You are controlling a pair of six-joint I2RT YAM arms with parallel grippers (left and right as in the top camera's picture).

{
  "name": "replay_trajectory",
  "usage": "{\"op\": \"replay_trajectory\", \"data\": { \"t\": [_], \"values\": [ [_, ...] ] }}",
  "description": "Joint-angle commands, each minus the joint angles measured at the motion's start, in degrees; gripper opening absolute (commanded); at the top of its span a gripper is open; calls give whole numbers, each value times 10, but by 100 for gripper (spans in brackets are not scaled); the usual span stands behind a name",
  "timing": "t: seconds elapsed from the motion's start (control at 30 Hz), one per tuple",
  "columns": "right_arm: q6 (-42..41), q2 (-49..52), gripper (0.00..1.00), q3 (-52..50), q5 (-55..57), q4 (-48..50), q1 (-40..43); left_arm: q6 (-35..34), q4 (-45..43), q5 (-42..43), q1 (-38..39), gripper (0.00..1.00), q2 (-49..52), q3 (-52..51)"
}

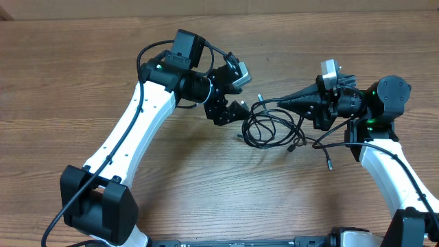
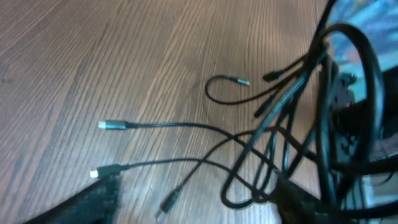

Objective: Untangle cables

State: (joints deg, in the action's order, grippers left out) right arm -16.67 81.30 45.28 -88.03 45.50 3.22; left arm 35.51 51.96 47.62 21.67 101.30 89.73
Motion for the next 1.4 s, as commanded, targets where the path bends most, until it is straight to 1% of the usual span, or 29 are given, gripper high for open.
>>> {"op": "replay_trajectory", "data": {
  "t": [0.0,0.07,0.13,0.17,0.2,0.23,0.27,0.3,0.33,0.67,0.77,0.8,0.83,0.87,0.9,0.93,0.97,1.07,1.37],
  "values": [
    [0,0,4,5,-19,5,-2,1,1,3,2,65,6,10],
    [2,0,4,5,-19,5,-2,1,1,4,2,61,6,10],
    [2,0,4,5,-19,5,-2,1,1,5,2,61,6,10],
    [2,0,4,5,-19,5,-2,1,1,5,2,59,6,10],
    [2,0,4,5,-19,5,-2,1,1,5,2,53,6,10],
    [2,0,4,5,-19,5,-2,1,1,5,2,47,6,10],
    [2,0,4,5,-19,5,-2,1,1,5,2,37,6,10],
    [2,0,4,5,-19,5,-2,1,1,5,2,23,6,10],
    [2,0,4,5,-19,5,-2,1,1,5,2,4,6,10],
    [2,0,4,5,-19,5,-2,0,2,-6,-4,4,5,10],
    [2,0,4,5,-18,5,-2,0,7,7,-17,4,2,11],
    [2,0,4,5,-16,5,-1,0,8,18,-24,12,0,11],
    [2,0,4,5,-14,5,-2,0,10,33,-32,35,-4,12],
    [2,0,4,5,-12,5,-2,0,13,46,-38,55,-9,13],
    [2,0,4,5,-9,5,-2,1,16,59,-46,71,-14,13],
    [2,0,4,5,-5,5,-2,1,19,66,-51,90,-21,14],
    [2,0,4,5,-3,5,-2,1,22,69,-57,100,-28,14],
    [2,0,4,5,-1,5,-2,9,28,69,-63,100,-50,14],
    [1,0,4,5,-2,5,-3,120,49,69,-36,99,-92,14]
  ]
}}
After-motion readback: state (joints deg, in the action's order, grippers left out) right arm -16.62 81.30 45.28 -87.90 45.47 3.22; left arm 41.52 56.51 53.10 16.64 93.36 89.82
